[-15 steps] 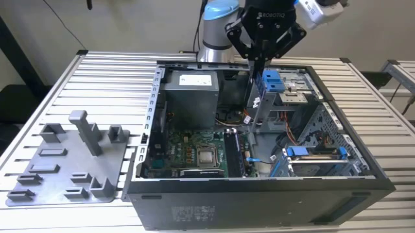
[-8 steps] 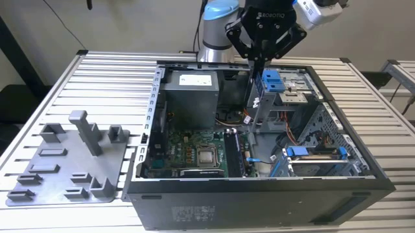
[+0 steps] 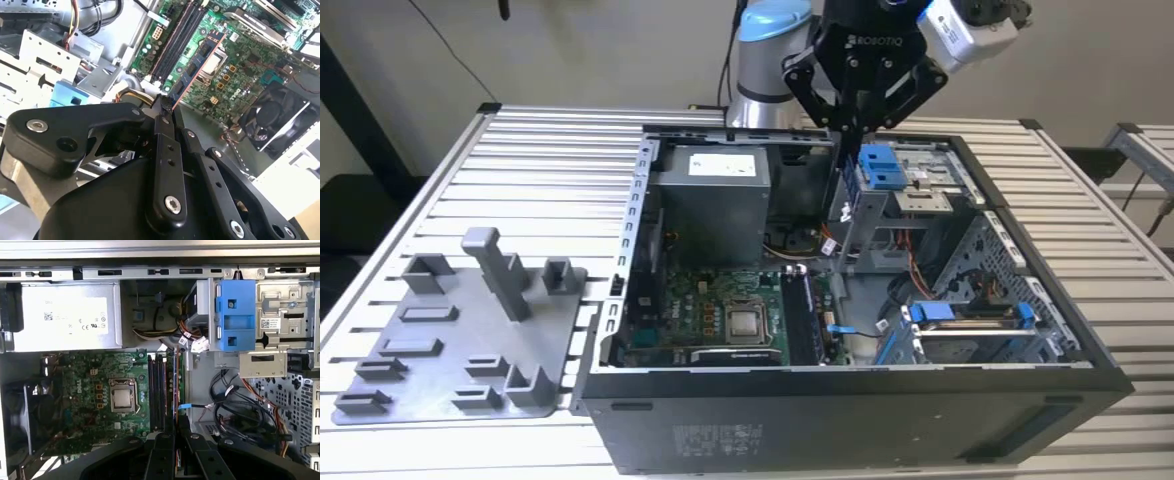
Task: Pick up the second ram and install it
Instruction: 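Insert the second ram into the second slot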
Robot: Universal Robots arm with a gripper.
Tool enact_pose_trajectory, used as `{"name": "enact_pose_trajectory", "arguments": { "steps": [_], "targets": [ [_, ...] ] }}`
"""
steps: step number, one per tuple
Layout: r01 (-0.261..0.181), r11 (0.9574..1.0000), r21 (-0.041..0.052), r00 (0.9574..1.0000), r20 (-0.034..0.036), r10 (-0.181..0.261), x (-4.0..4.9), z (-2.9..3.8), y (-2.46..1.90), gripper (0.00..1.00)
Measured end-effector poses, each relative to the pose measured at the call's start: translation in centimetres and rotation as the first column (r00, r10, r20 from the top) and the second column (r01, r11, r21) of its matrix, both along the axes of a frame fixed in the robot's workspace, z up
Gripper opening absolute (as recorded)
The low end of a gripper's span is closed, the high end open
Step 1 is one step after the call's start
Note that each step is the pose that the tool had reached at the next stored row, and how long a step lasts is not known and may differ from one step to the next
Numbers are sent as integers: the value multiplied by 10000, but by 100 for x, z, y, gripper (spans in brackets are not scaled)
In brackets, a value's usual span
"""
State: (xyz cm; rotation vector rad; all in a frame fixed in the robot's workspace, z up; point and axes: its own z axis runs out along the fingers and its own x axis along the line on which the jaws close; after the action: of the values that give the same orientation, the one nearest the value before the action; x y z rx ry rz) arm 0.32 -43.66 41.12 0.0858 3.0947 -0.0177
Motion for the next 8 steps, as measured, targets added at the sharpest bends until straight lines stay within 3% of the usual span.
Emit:
{"name": "enact_pose_trajectory", "arguments": {
  "steps": [6, 8],
  "targets": [
    [-2, 10000, -1, 9999, -158, 2, 5, -72, 0, 14],
    [0, 10000, -1, 9999, -170, 0, 4, -75, -1, 14]
  ]
}}
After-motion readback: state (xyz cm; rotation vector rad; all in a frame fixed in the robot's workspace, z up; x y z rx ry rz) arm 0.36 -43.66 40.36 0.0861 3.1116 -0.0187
